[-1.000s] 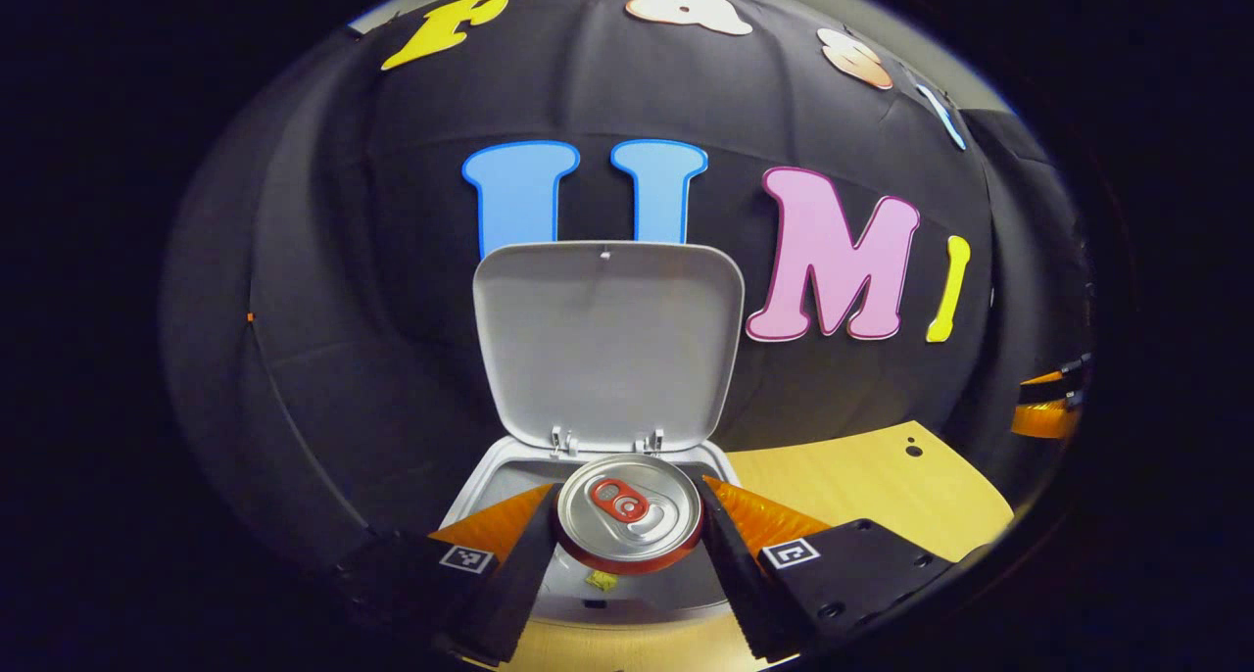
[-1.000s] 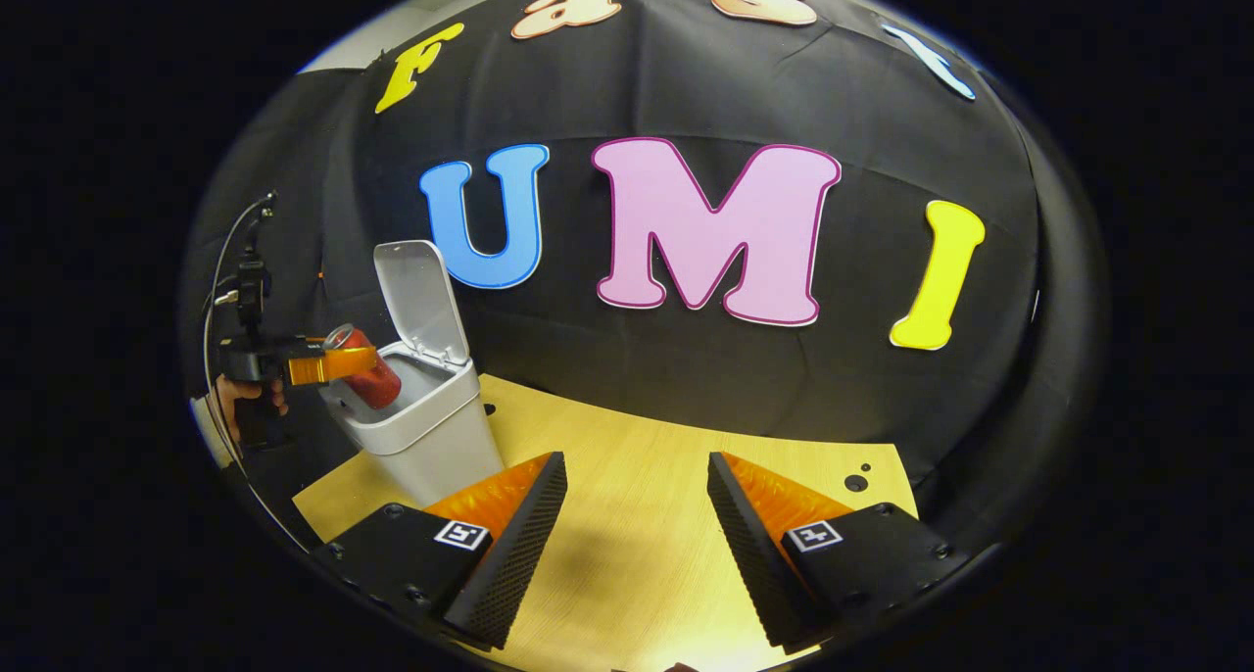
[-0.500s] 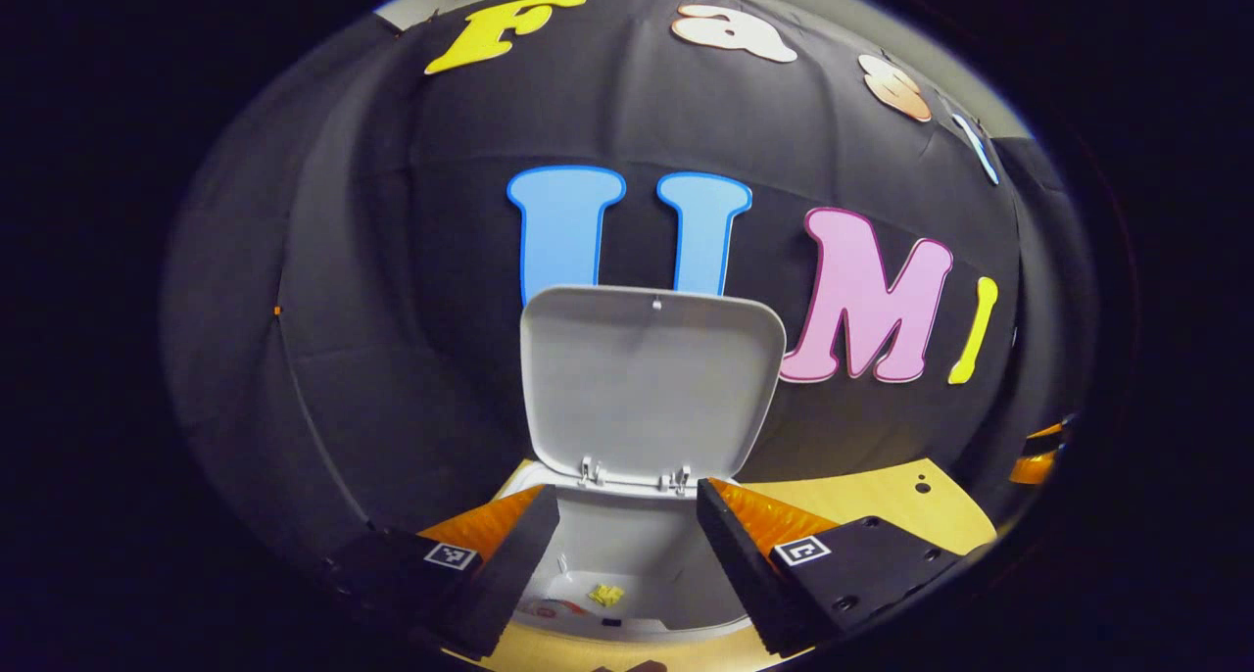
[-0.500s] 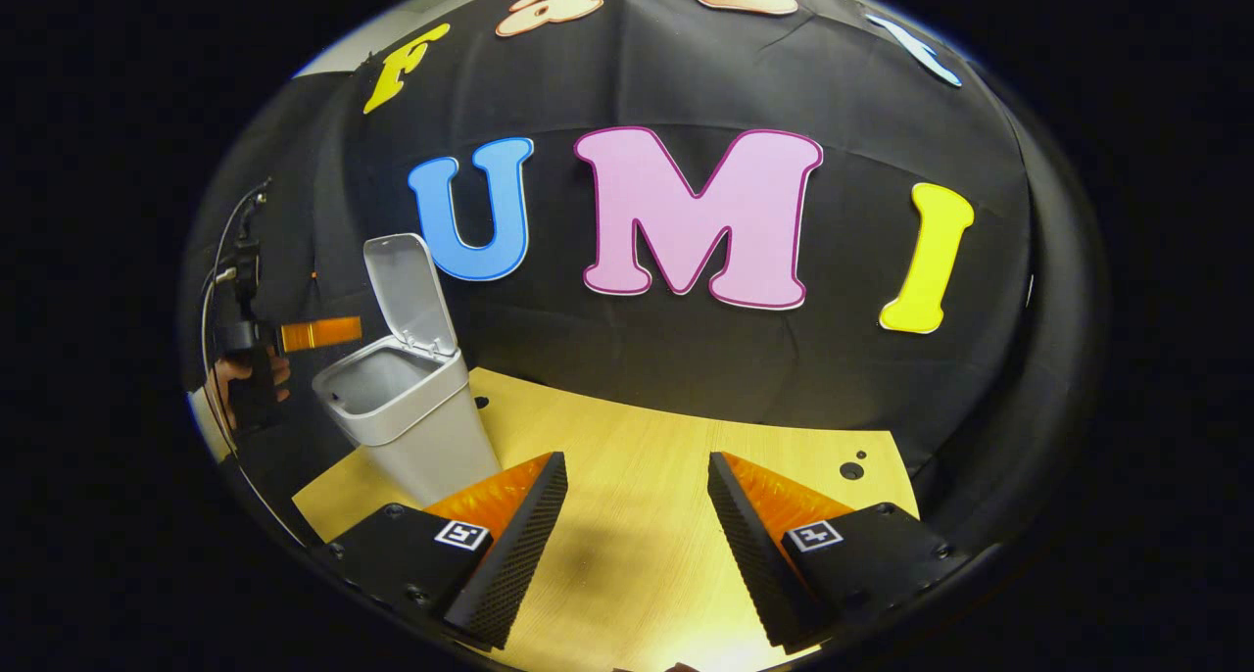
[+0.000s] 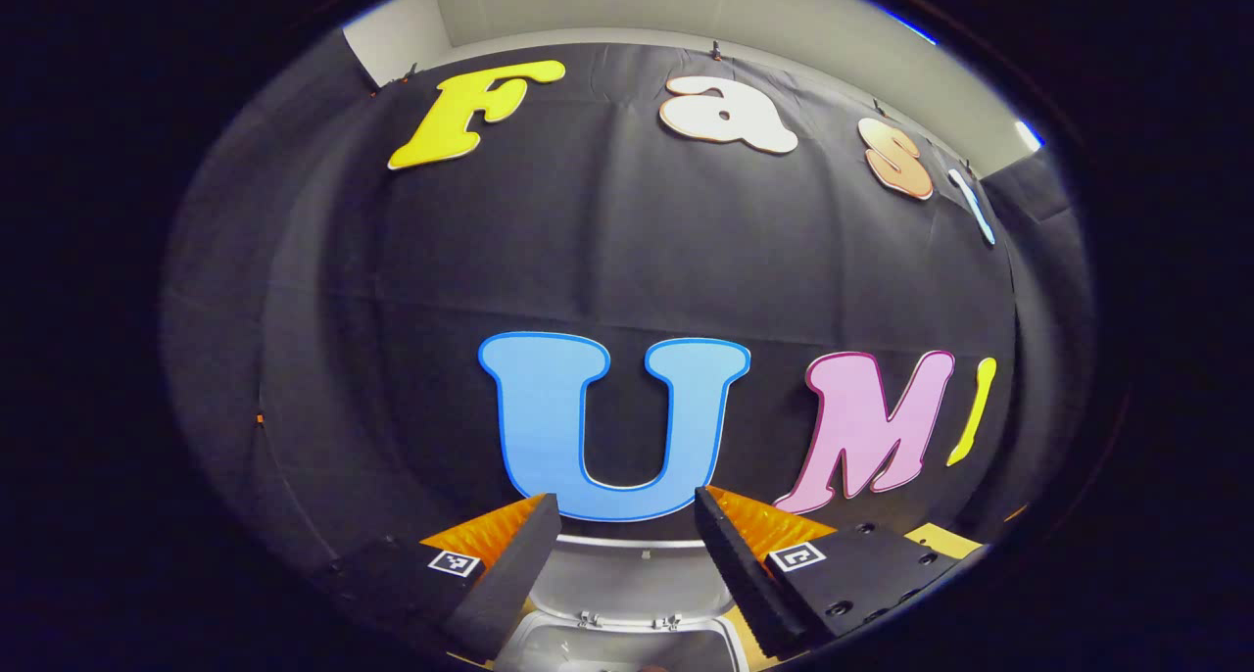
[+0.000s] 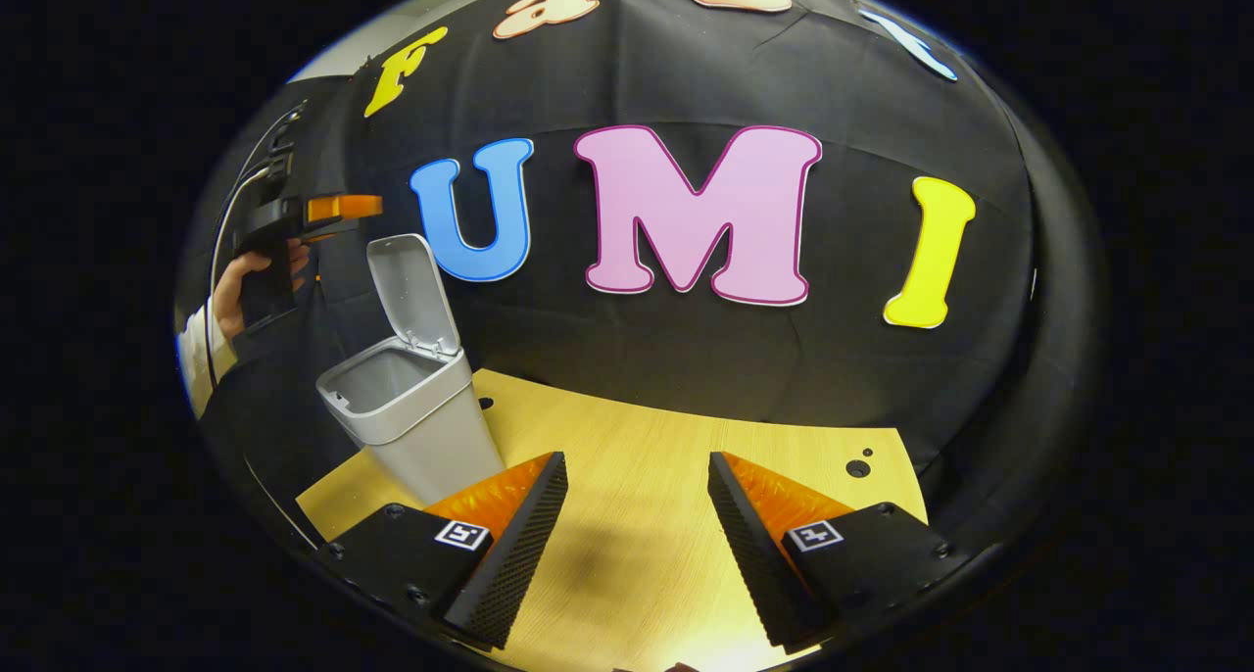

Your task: Press the lid of the desktop garbage bin to open it, pick up the crumpled paper on the desktop and throw it into the bin, then pick up the pop can on the desktop and drop it into the bin, and finally close the garbage bin lid.

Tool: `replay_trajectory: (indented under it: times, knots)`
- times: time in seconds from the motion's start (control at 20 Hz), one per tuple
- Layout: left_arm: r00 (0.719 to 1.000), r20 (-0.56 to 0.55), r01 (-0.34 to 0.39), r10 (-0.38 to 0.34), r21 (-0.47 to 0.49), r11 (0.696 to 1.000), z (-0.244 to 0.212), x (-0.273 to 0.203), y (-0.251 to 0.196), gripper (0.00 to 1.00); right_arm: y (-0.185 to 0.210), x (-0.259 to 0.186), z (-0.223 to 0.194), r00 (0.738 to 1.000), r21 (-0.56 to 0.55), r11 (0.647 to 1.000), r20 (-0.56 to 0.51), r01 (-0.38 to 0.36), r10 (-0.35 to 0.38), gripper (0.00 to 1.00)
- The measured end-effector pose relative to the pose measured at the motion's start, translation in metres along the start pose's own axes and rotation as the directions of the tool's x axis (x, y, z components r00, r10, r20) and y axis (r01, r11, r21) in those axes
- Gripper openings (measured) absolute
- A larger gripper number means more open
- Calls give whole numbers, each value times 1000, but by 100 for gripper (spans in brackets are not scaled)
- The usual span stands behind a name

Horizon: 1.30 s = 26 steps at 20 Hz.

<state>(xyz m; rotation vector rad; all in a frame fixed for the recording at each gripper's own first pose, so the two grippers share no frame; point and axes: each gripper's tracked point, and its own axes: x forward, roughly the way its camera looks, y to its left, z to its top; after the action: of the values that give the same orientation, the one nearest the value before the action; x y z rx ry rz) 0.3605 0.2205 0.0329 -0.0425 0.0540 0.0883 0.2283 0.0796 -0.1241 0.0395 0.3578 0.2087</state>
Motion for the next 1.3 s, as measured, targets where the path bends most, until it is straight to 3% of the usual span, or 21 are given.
replay_trajectory:
  times: [0.2,0.3,0.35,0.8,1.2,1.3]
  knots:
    - [992,-123,16,-8,58,998,-39,38,1,91,2,-2,-4,1000,22,1000,-3,-7,7,94]
    - [975,-222,-2,19,78,997,-65,32,3,92,1,-3,-6,1000,21,1000,-4,-3,3,94]
    - [978,-207,17,5,101,995,-61,31,1,95,1,-3,-9,1000,19,1000,-10,-1,1,94]
    - [940,-340,40,-4,99,994,-104,-75,-1,94,20,6,-26,998,31,999,-48,-34,36,93]
    - [829,-558,91,-32,78,993,-201,-119,0,93,43,7,-27,996,16,997,-53,-70,70,94]
    - [773,-633,111,-43,68,991,-224,-128,2,94,45,6,-27,996,17,997,-53,-70,71,94]
